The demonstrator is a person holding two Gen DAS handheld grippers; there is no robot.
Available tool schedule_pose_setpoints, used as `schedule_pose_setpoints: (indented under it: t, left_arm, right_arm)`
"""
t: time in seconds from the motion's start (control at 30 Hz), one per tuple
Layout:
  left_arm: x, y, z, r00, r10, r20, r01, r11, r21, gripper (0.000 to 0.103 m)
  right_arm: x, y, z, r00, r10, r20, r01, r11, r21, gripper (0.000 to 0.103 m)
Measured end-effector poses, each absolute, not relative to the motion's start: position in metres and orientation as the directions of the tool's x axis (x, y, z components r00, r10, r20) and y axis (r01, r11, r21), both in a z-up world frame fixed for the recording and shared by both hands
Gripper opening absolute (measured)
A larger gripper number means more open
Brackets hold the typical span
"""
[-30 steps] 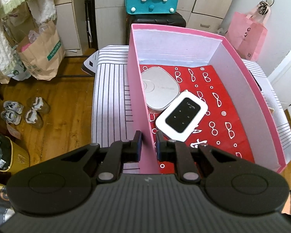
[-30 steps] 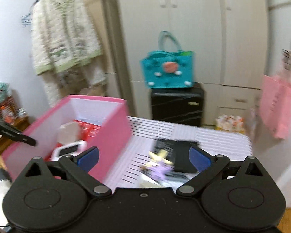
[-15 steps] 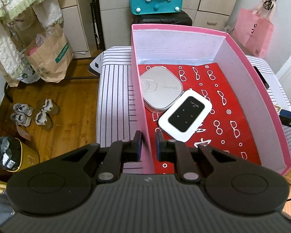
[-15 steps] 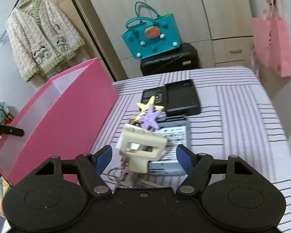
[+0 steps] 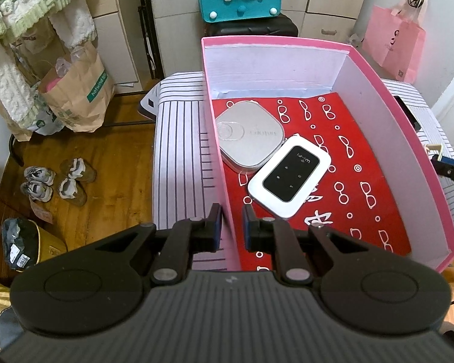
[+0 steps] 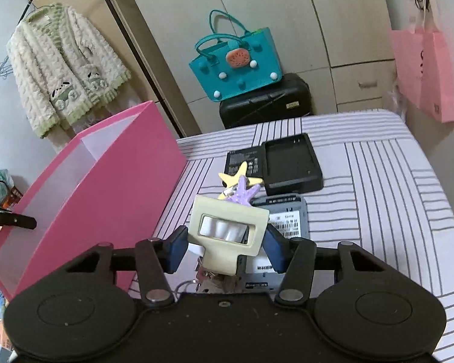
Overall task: Organize rigid objects
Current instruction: 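Grasp the cream plug adapter with the right gripper and lift it, then place the cream adapter in the box beside the beige case, release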
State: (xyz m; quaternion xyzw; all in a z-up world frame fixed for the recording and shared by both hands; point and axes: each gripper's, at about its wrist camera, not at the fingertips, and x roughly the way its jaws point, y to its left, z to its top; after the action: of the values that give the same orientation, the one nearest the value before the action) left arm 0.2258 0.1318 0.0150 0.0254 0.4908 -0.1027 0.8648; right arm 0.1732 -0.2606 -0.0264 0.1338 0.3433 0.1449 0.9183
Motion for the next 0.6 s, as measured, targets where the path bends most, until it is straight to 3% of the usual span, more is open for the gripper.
schedule_pose_setpoints:
  t: [0.33, 0.6]
  left_arm:
    - [0.224, 0.133, 0.014, 0.51, -0.146, -0.848, 0.202, 0.978, -0.047, 0.009]
    - [0.223, 0.133, 0.013, 0.521, -0.144, -0.841, 0.203, 0.978, -0.042, 0.009]
  right_arm:
    - [0.162, -0.242, 0.012, 0.74, 0.399, -0.542, -0.266, 0.913, 0.31, 0.059]
    - [0.183, -0.187, 0.076, 0.675, 0.598, -0.432, -0.503, 0.802, 0.323, 0.059]
